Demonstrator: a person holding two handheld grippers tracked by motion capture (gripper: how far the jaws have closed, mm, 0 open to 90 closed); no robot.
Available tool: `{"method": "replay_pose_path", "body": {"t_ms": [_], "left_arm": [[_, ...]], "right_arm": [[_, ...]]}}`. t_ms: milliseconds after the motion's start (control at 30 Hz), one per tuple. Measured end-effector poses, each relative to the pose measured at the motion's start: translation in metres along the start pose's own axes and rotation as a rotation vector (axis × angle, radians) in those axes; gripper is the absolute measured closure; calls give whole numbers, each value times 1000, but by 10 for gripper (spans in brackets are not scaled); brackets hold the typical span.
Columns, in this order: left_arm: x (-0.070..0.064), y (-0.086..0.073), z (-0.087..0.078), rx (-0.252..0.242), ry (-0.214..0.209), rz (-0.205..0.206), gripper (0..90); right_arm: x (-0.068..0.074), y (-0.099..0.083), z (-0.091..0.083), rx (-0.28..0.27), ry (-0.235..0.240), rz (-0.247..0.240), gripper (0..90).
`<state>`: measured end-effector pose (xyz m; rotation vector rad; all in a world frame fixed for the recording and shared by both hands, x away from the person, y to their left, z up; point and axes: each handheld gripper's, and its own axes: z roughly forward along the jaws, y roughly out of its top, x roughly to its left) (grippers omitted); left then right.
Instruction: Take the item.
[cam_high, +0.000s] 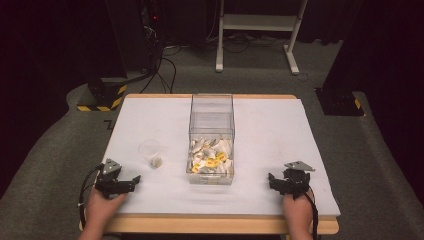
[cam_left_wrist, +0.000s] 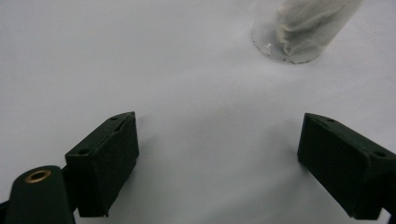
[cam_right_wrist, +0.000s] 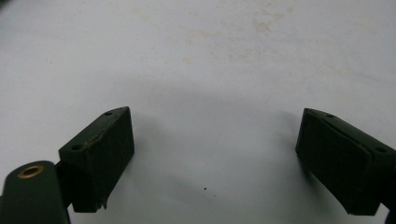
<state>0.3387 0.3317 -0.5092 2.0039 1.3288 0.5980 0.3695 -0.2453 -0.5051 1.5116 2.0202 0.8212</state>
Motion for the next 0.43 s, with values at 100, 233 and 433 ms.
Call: {"method": "replay_pose_path", "body": {"t_ms": [100, 233, 433], "left_arm": [[0, 0, 0, 1, 0, 0, 128], [0, 0, 0, 1, 2, 4, 128], [0, 0, 0, 0, 1, 0, 129]], "right_arm": [[0, 0, 0, 1, -3, -2, 114], [0, 0, 0, 1, -4, -3, 114], [0, 0, 0, 1, -5, -1, 114]]}}
